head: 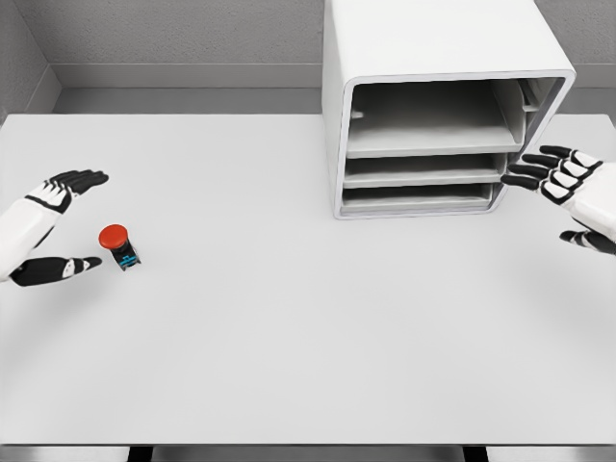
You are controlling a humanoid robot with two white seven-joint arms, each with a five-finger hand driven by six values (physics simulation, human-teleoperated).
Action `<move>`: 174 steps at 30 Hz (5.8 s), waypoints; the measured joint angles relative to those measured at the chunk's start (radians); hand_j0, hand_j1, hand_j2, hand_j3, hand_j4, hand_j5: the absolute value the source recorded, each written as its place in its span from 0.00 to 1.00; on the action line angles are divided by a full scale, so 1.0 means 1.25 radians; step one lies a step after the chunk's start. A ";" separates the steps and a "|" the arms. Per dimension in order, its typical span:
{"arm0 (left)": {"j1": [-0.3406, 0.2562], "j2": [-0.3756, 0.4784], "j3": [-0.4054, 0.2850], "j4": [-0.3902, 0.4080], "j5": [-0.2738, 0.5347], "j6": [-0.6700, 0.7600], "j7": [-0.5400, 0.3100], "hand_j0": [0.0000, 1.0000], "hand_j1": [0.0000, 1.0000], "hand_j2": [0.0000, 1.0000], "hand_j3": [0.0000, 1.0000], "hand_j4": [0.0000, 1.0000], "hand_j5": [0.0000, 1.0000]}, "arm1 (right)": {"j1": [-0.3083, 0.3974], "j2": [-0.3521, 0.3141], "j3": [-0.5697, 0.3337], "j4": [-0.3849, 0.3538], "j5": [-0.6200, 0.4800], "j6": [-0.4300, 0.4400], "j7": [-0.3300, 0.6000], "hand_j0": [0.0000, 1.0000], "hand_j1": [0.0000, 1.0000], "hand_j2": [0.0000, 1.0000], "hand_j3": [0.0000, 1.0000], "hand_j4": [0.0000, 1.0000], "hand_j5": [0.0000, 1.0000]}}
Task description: Slide open multi-storey tabletop storage cabinets and put open load switch and slide close multi-storey tabletop storage cabinets
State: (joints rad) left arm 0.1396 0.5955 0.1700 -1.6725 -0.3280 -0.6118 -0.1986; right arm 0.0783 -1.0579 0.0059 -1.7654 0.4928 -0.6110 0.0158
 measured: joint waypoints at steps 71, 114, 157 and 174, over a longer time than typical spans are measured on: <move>-0.283 0.095 -0.229 0.206 -0.078 -0.001 -0.323 0.73 0.73 0.73 0.73 0.73 0.73 | -0.561 0.245 0.471 0.300 -0.186 -0.001 0.147 0.77 0.77 0.77 0.77 0.77 0.77; -0.272 0.099 -0.218 0.133 -0.077 -0.002 -0.320 0.43 0.43 0.43 0.43 0.43 0.43 | -0.477 0.187 0.473 0.234 -0.172 0.001 0.145 0.77 0.77 0.77 0.77 0.77 0.77; -0.282 0.080 -0.191 -0.032 -0.064 -0.002 -0.319 0.36 0.36 0.36 0.36 0.36 0.36 | -0.226 0.048 0.211 0.047 -0.189 -0.001 0.143 0.78 0.78 0.78 0.78 0.78 0.78; -0.293 0.023 -0.191 -0.090 -0.063 -0.002 -0.319 0.36 0.36 0.36 0.36 0.36 0.36 | -0.141 0.042 0.054 0.047 -0.221 -0.001 0.146 0.68 0.68 0.68 0.68 0.68 0.68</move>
State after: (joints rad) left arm -0.2270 0.6244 -0.0691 -1.7852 -0.4073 -0.6142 -0.5974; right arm -0.0982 -1.0056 0.0732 -1.7062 0.2163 -0.6121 0.1978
